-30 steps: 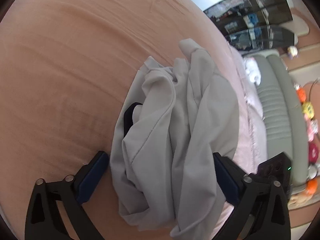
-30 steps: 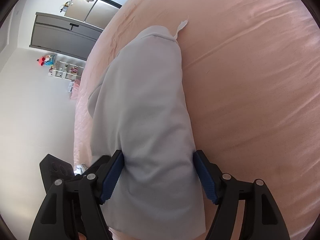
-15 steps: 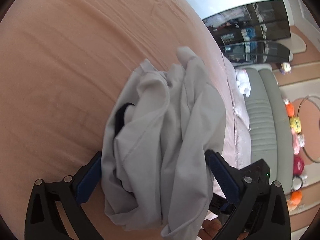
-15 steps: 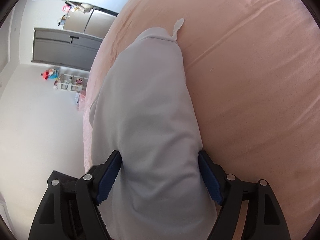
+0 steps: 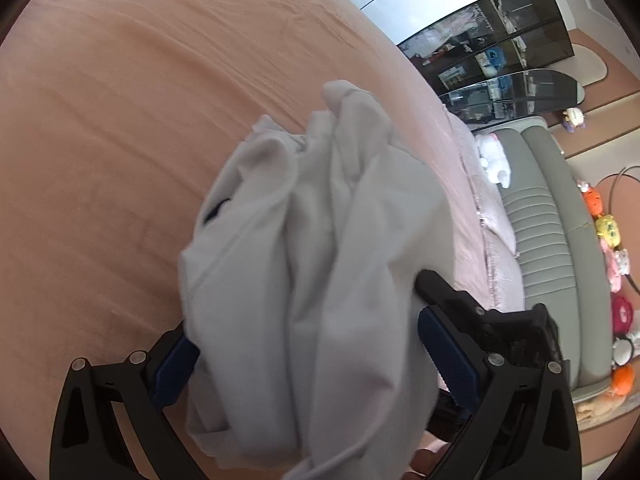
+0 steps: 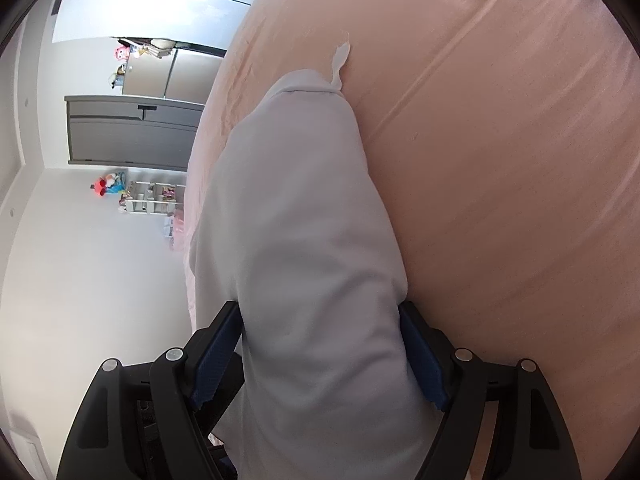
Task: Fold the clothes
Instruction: 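Lift the held shirt bundle with both grippers and carry it along the bed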
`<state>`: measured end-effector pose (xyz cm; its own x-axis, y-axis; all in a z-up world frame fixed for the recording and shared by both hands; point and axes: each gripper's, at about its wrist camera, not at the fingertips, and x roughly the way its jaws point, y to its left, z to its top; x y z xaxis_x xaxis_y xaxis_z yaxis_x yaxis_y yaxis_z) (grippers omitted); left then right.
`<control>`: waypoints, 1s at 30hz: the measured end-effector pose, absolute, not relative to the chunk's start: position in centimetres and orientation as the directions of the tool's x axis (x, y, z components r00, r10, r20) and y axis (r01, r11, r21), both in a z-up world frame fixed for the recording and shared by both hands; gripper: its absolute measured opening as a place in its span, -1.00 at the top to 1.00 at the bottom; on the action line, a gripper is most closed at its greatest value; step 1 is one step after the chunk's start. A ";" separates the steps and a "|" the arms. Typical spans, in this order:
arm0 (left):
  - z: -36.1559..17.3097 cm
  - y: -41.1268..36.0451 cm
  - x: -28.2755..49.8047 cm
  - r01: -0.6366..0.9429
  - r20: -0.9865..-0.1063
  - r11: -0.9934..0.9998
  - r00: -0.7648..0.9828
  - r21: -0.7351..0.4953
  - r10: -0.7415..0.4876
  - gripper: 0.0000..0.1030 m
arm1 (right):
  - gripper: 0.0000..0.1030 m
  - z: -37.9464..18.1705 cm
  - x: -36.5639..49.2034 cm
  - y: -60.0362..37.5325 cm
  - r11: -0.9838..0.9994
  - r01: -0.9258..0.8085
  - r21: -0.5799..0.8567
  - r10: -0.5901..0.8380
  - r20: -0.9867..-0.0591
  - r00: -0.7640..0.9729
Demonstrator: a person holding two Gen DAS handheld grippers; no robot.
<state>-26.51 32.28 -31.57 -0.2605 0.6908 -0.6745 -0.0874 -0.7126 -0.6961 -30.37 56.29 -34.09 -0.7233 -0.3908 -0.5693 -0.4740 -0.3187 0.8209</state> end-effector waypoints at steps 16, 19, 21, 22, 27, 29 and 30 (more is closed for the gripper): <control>-30.7 34.4 -27.2 -0.058 -0.658 -0.706 -0.314 -0.706 0.685 0.09 | -0.05 -33.1 -31.3 55.5 -0.353 -0.483 0.802 -0.321 -0.588 -0.743; -29.9 35.1 -27.4 -0.090 -0.655 -0.714 -0.331 -0.694 0.679 0.13 | 0.04 -32.2 -31.3 55.3 -0.378 -0.462 0.802 -0.298 -0.578 -0.759; -29.5 35.4 -27.4 -0.106 -0.657 -0.721 -0.340 -0.684 0.673 0.18 | 0.06 -31.3 -31.5 55.1 -0.422 -0.456 0.784 -0.274 -0.590 -0.760; -29.3 35.5 -27.3 -0.111 -0.656 -0.722 -0.343 -0.683 0.673 0.18 | 0.07 -30.9 -31.5 55.0 -0.443 -0.455 0.773 -0.261 -0.596 -0.759; -28.3 36.3 -27.0 -0.140 -0.640 -0.714 -0.350 -0.686 0.684 0.20 | 0.08 -29.5 -30.6 55.6 -0.483 -0.426 0.765 -0.258 -0.589 -0.766; -27.7 36.7 -26.8 -0.154 -0.634 -0.712 -0.354 -0.686 0.687 0.21 | 0.08 -28.8 -30.4 55.9 -0.487 -0.418 0.767 -0.250 -0.581 -0.774; -27.3 37.0 -26.7 -0.164 -0.630 -0.711 -0.357 -0.684 0.689 0.21 | 0.08 -28.5 -30.0 56.2 -0.490 -0.414 0.767 -0.247 -0.577 -0.778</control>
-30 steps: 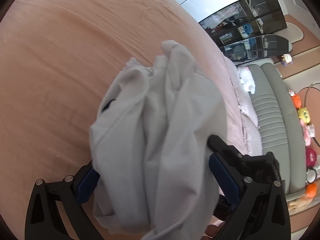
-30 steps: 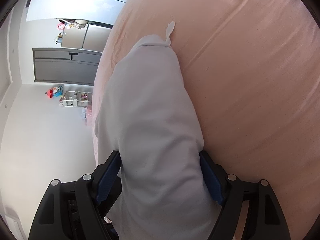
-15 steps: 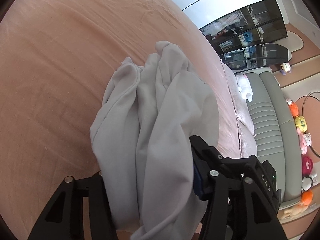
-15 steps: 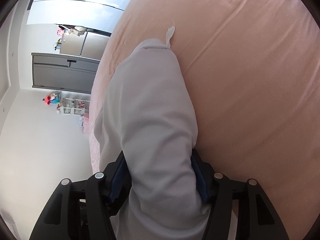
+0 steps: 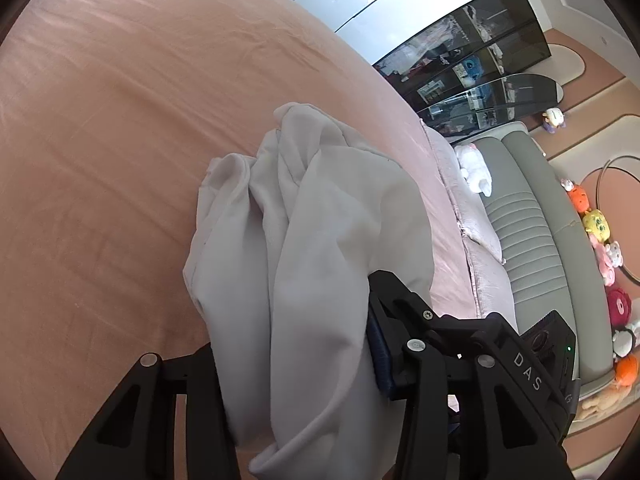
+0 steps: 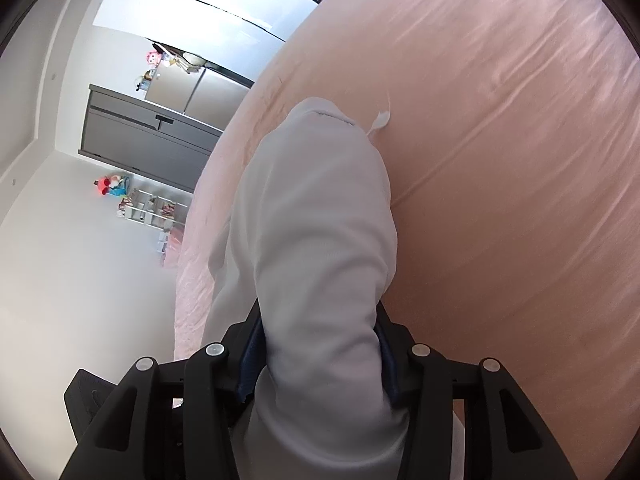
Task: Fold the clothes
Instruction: 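Lift the held shirt bundle with both grippers and carry it along the bed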
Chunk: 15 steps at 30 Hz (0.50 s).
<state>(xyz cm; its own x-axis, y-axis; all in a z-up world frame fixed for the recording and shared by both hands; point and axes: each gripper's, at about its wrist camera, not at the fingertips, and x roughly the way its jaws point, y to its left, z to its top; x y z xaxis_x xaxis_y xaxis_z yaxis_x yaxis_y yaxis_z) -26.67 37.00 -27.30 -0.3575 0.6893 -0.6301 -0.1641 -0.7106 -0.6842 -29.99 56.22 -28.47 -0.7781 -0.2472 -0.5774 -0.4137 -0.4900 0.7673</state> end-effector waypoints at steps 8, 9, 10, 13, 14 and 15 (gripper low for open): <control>-23.4 39.8 -24.9 -0.250 -0.616 -0.705 -0.352 -0.664 0.705 0.26 | 0.09 -25.2 -26.2 58.8 -0.502 -0.381 0.776 -0.203 -0.534 -0.821; -22.9 40.3 -24.7 -0.261 -0.617 -0.706 -0.351 -0.658 0.704 0.26 | 0.09 -24.8 -25.8 59.3 -0.500 -0.379 0.778 -0.198 -0.529 -0.825; -22.3 40.8 -24.4 -0.272 -0.618 -0.707 -0.349 -0.653 0.705 0.26 | 0.09 -24.4 -25.4 59.7 -0.497 -0.378 0.781 -0.194 -0.525 -0.829; -21.0 42.3 -23.6 -0.299 -0.609 -0.692 -0.330 -0.658 0.721 0.26 | 0.09 -22.8 -23.8 61.0 -0.498 -0.379 0.780 -0.177 -0.520 -0.836; -20.5 42.8 -23.2 -0.304 -0.600 -0.682 -0.326 -0.665 0.730 0.26 | 0.09 -22.0 -23.1 61.5 -0.505 -0.382 0.774 -0.166 -0.521 -0.837; -20.0 43.3 -22.9 -0.310 -0.592 -0.674 -0.323 -0.671 0.738 0.26 | 0.09 -21.3 -22.4 61.9 -0.511 -0.382 0.770 -0.155 -0.520 -0.840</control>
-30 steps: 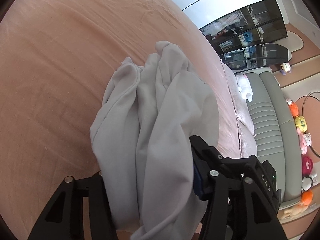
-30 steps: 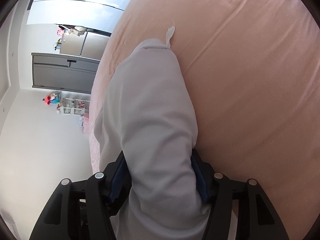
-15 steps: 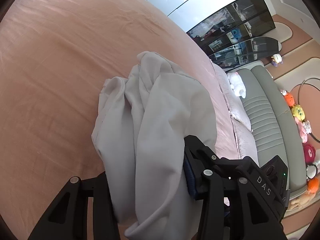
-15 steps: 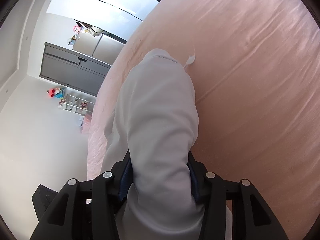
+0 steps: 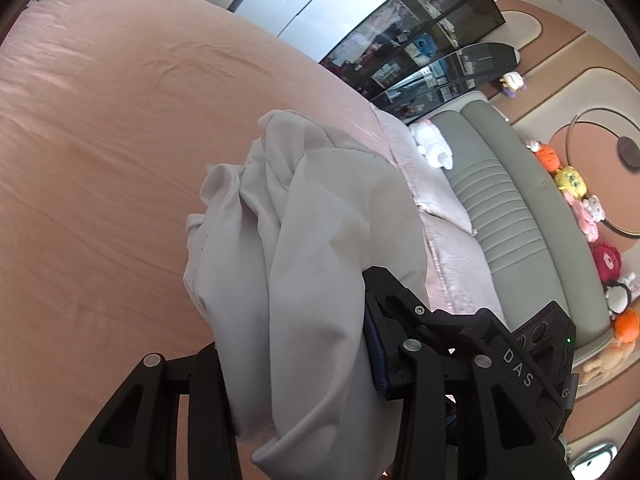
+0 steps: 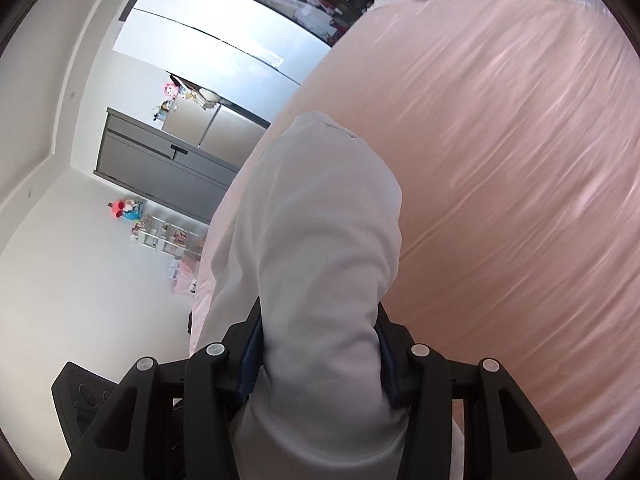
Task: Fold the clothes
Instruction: 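Lift the held shirt bundle with both grippers and carry it along the bed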
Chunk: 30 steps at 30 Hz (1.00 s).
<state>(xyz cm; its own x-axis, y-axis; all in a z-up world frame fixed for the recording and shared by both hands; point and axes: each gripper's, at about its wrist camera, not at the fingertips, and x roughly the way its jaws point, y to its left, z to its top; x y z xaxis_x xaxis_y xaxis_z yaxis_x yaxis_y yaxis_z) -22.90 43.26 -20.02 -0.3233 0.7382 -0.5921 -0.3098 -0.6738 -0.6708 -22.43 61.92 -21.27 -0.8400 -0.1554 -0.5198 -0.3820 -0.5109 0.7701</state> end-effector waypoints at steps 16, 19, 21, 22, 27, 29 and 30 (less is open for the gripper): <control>-13.5 54.5 -16.5 -0.468 -0.497 -0.521 -0.186 -0.714 0.848 0.26 | 0.09 -12.6 -7.0 70.7 -0.528 -0.446 0.722 0.045 -0.501 -0.864; -13.2 57.0 -15.2 -0.489 -0.489 -0.492 -0.145 -0.720 0.860 0.26 | 0.09 -11.9 -4.5 72.7 -0.529 -0.473 0.704 0.084 -0.512 -0.855; -13.2 58.4 -14.0 -0.499 -0.487 -0.477 -0.121 -0.723 0.865 0.26 | 0.09 -11.5 -3.4 73.8 -0.526 -0.488 0.697 0.103 -0.518 -0.849; -13.3 59.2 -13.5 -0.503 -0.486 -0.469 -0.109 -0.725 0.867 0.26 | 0.09 -11.6 -2.5 74.4 -0.522 -0.496 0.694 0.113 -0.520 -0.847; -14.3 62.2 -11.1 -0.506 -0.460 -0.421 -0.052 -0.753 0.886 0.26 | 0.09 -11.9 1.4 77.3 -0.521 -0.532 0.667 0.161 -0.536 -0.829; -14.9 63.0 -10.3 -0.498 -0.460 -0.412 -0.029 -0.763 0.888 0.26 | 0.09 -12.3 2.6 78.4 -0.526 -0.544 0.654 0.170 -0.546 -0.820; -15.3 63.3 -10.0 -0.492 -0.460 -0.411 -0.023 -0.767 0.887 0.26 | 0.09 -12.6 3.1 78.9 -0.528 -0.551 0.646 0.167 -0.558 -0.813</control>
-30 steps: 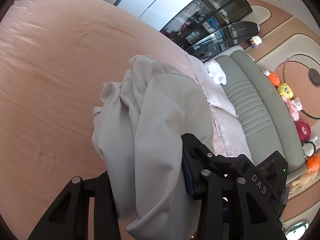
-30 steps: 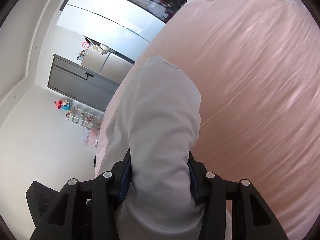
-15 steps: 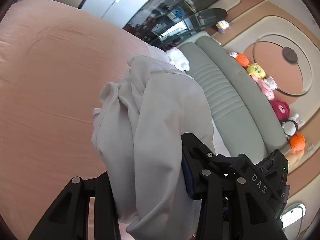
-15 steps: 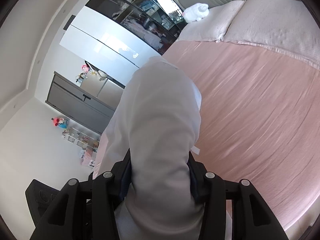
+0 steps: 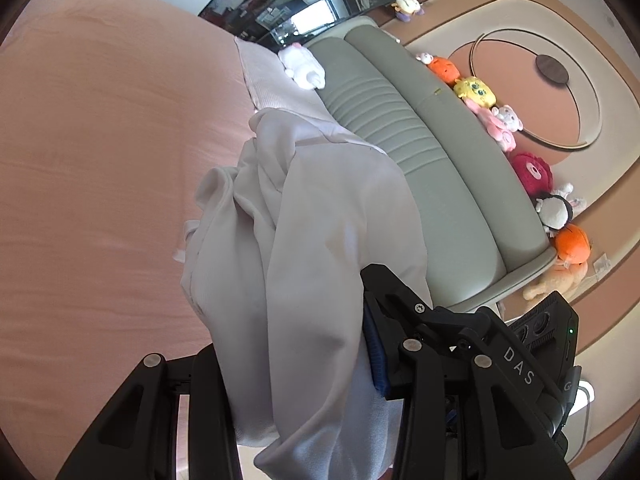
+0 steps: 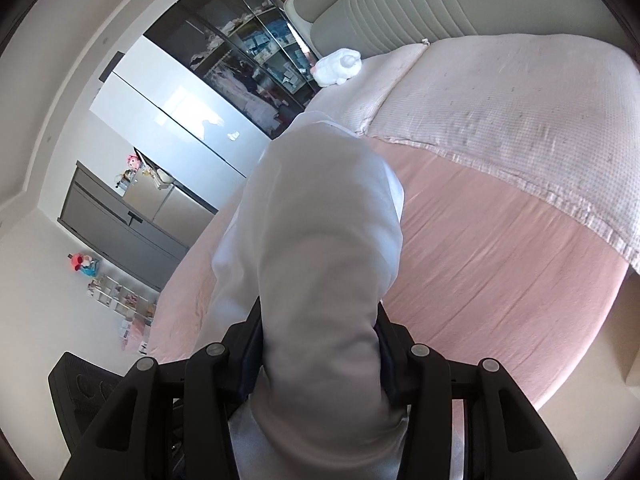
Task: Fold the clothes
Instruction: 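Lift the held shirt bundle with both grippers and carry it along the bed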
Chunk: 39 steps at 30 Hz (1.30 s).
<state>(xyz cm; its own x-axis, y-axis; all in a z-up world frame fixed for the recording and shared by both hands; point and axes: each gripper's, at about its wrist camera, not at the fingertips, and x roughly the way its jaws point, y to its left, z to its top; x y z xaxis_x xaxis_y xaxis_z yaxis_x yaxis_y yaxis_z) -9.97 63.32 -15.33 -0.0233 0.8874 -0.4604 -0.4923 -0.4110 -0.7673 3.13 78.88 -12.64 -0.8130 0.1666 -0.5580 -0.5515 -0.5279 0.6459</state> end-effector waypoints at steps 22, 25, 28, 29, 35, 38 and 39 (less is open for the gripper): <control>-25.2 66.5 -8.4 -0.447 -0.468 -0.416 0.007 -0.792 0.884 0.30 | 0.09 -23.4 4.9 83.3 -0.558 -0.573 0.600 0.132 -0.617 -0.776; -25.4 66.4 -8.4 -0.474 -0.474 -0.424 -0.016 -0.772 0.880 0.30 | 0.09 -24.4 4.6 83.6 -0.538 -0.576 0.615 0.130 -0.615 -0.778; -26.0 66.4 -8.6 -0.461 -0.492 -0.442 -0.013 -0.770 0.870 0.30 | 0.09 -25.0 4.1 83.7 -0.535 -0.583 0.612 0.124 -0.626 -0.770; -26.3 66.3 -8.7 -0.449 -0.492 -0.442 -0.006 -0.776 0.870 0.30 | 0.09 -25.2 4.0 83.8 -0.539 -0.586 0.606 0.121 -0.632 -0.765; -27.3 66.4 -8.7 -0.489 -0.522 -0.454 0.002 -0.745 0.853 0.30 | 0.07 -26.4 3.4 84.0 -0.549 -0.601 0.581 0.104 -0.666 -0.739; -27.6 66.5 -8.5 -0.515 -0.539 -0.460 0.006 -0.724 0.842 0.30 | -0.01 -26.7 3.1 83.9 -0.561 -0.625 0.543 0.116 -0.696 -0.709; -27.6 66.5 -8.5 -0.516 -0.541 -0.460 0.008 -0.723 0.841 0.30 | -0.02 -26.9 3.1 83.9 -0.561 -0.633 0.534 0.120 -0.704 -0.700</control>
